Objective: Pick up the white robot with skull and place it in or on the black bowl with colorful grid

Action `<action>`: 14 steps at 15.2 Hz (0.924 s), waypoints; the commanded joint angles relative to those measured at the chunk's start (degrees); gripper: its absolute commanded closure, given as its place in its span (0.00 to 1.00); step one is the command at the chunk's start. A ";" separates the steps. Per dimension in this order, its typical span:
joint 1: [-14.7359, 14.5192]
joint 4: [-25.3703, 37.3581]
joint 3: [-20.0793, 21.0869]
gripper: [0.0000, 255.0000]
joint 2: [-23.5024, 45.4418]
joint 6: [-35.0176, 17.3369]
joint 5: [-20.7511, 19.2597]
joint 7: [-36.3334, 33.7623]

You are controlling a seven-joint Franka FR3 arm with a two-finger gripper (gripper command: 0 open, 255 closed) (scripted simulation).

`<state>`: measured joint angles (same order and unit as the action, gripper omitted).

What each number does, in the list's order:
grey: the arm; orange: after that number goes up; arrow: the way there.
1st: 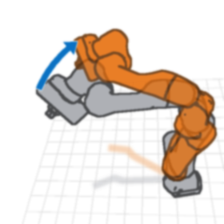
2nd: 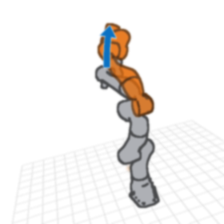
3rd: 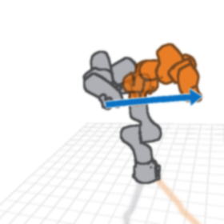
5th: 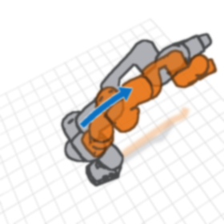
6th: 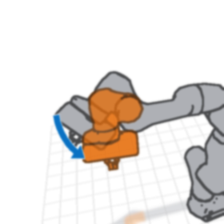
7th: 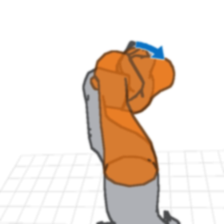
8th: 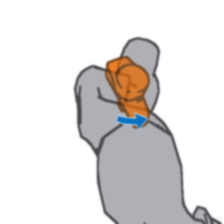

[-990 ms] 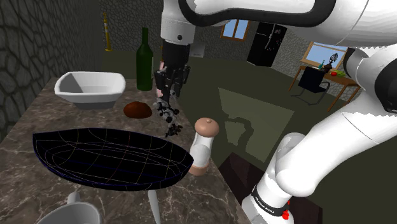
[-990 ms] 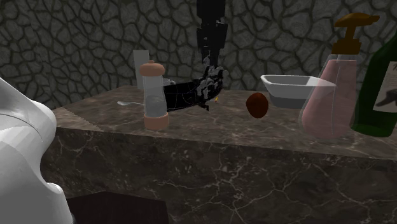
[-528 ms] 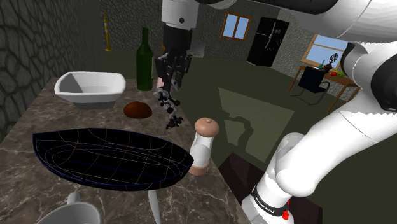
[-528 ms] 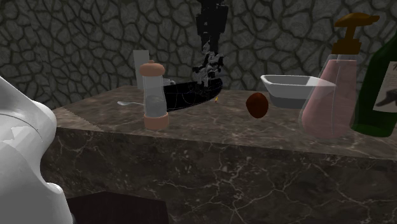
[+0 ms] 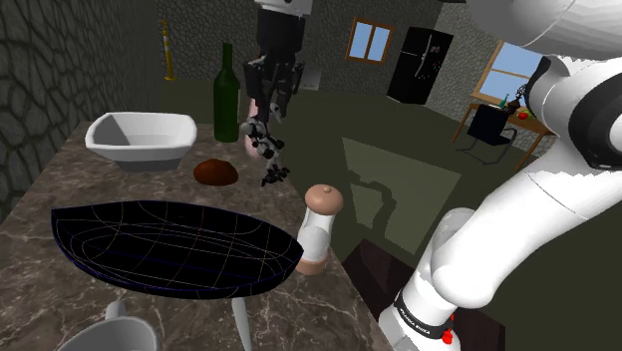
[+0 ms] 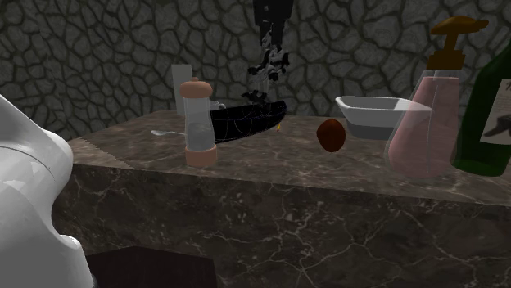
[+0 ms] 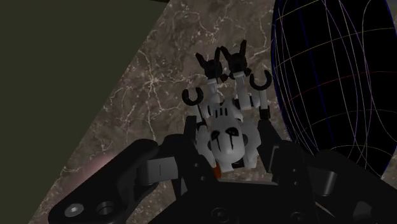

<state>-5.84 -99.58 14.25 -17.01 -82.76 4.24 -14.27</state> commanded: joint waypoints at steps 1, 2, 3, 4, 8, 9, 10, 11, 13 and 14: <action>0.00 2.32 0.10 1.00 0.60 1.73 -0.11 -0.25; 0.02 3.49 0.12 1.00 0.96 2.55 -0.18 -0.32; 0.04 4.68 0.15 1.00 1.34 3.37 -0.25 -0.40; 0.06 5.90 0.18 1.00 1.74 4.19 -0.33 -0.48; -0.87 10.57 2.27 1.00 4.07 6.47 -0.39 -3.73; -1.36 12.30 3.33 1.00 5.11 7.13 -0.46 -5.34; -1.87 14.13 4.41 1.00 6.25 7.81 -0.59 -6.99; -2.42 16.08 5.49 1.00 7.49 8.52 -0.79 -8.67; -3.68 20.37 7.71 1.00 10.30 10.06 -1.48 -12.15; -4.38 22.74 8.87 1.00 11.90 10.91 -1.98 -13.95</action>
<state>-9.64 -79.10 22.10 -6.45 -72.80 2.65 -26.52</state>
